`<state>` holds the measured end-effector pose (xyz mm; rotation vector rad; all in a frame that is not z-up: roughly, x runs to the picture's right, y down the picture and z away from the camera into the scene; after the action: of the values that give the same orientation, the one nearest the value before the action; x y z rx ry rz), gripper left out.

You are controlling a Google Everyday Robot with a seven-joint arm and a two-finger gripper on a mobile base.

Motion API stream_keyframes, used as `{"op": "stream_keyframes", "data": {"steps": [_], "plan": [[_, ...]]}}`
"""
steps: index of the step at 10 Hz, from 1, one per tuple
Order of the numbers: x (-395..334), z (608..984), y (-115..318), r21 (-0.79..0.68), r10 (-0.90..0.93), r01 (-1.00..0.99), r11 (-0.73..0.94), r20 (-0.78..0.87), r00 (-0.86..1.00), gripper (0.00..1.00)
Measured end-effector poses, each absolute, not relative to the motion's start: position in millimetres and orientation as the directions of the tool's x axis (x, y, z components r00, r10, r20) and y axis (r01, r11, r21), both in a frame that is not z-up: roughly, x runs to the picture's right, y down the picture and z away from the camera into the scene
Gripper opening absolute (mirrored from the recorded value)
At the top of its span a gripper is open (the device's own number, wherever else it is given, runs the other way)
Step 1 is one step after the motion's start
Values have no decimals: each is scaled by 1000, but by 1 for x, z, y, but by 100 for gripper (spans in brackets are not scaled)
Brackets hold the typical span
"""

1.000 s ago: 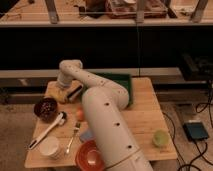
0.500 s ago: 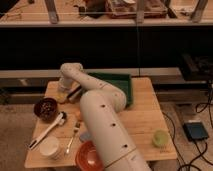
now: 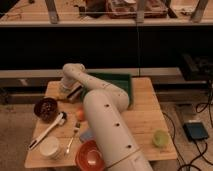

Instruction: Place banana in paper cup

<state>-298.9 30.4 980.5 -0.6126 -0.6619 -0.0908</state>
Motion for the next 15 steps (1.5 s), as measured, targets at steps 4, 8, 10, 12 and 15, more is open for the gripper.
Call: {"op": "stream_keyframes", "data": {"steps": [4, 8, 10, 12, 15], "plan": [[-255, 934, 17, -451, 153, 228, 863, 664, 732, 0], [-224, 854, 11, -335, 77, 236, 912, 705, 705, 0], [-202, 833, 22, -311, 62, 237, 920, 715, 697, 0], [-185, 815, 44, -282, 31, 250, 926, 718, 696, 0], [-177, 785, 68, -157, -93, 331, 931, 772, 629, 0]]}}
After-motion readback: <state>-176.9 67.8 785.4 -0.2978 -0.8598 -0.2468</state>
